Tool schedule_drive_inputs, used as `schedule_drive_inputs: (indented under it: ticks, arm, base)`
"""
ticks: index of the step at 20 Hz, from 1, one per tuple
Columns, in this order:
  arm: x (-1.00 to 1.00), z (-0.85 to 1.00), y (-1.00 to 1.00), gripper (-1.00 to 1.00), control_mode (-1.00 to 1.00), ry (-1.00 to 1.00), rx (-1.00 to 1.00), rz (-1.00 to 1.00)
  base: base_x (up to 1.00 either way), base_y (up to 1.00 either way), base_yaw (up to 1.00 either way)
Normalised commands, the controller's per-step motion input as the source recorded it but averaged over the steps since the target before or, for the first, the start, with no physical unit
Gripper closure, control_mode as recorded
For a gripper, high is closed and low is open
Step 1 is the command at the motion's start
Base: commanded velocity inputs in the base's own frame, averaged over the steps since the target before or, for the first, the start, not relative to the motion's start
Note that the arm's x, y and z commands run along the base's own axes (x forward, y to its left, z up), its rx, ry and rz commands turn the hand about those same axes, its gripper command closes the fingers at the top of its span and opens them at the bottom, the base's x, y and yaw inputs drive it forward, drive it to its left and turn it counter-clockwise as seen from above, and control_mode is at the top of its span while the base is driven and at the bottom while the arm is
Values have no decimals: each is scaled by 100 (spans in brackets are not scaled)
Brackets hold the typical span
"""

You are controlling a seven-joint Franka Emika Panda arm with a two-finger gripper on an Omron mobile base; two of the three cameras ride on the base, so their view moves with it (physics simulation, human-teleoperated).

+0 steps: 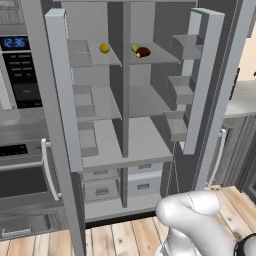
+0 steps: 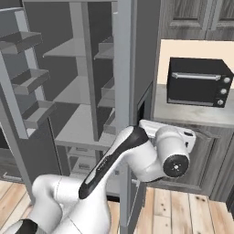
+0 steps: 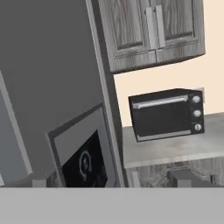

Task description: There's a steak in the fridge that needs to be moved to the freezer for freezing. Pick up the steak from the fridge, place it on any shelf in the freezer, and close the fridge and freezer doors when done.

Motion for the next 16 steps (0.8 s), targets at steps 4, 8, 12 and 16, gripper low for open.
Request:
schedule_drive_inputs:
  ticks: [4,8,12,16]
  arm:
    - [94,-54,-35,-100,-100,-11,1,11]
    - [100,-22,-18,-100,-100,-2,1,22]
    - [95,-4,-1,-100,-100,1,0,27]
    - [67,-6,-1,-100,-100,1,2,31]
  base:
    - [0,0,0]
    - [0,0,0]
    - [0,0,0]
    - [0,0,0]
